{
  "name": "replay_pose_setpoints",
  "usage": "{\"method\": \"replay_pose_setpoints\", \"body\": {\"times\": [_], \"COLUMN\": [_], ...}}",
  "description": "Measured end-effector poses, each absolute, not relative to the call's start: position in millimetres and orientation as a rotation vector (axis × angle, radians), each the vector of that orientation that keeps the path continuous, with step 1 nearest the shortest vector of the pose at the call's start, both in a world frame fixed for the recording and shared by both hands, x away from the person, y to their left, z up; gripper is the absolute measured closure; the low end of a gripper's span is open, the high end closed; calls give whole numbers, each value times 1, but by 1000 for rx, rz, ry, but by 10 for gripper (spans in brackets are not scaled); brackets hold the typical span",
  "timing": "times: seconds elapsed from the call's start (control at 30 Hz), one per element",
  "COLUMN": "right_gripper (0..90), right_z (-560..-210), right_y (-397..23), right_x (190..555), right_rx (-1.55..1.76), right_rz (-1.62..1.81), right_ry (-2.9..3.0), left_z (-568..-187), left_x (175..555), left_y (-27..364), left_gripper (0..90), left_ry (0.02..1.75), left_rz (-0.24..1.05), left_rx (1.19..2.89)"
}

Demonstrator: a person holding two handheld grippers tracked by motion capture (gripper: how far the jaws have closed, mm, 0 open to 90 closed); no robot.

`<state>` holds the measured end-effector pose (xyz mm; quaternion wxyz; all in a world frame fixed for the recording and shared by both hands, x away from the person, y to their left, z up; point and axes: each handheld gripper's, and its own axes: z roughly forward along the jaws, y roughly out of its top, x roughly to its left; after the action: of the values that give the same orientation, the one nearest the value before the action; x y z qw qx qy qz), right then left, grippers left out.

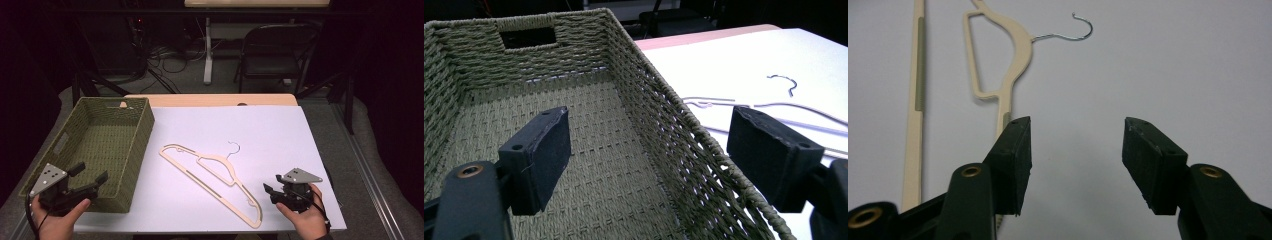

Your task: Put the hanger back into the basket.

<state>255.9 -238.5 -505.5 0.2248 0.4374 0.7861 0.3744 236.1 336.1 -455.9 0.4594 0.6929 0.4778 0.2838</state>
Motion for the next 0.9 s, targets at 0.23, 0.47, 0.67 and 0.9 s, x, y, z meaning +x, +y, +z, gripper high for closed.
{"method": "replay_pose_setpoints", "body": {"times": [0.23, 0.47, 0.67, 0.9], "right_gripper": [495, 493, 496, 531], "right_z": [-492, -485, -479, -473], "right_y": [-227, -220, -215, -206], "right_x": [274, 284, 290, 300], "right_rx": [1182, 1194, 1171, 1174], "right_rz": [907, 839, 780, 700], "right_ry": [2326, 2391, 2445, 2506], "left_z": [-456, -457, -457, -457], "left_x": [236, 237, 237, 237], "left_y": [334, 333, 333, 332], "left_gripper": [194, 195, 200, 205], "left_ry": [1170, 1163, 1162, 1159], "left_rz": [696, 696, 698, 697], "left_rx": [1721, 1729, 1729, 1736]}}
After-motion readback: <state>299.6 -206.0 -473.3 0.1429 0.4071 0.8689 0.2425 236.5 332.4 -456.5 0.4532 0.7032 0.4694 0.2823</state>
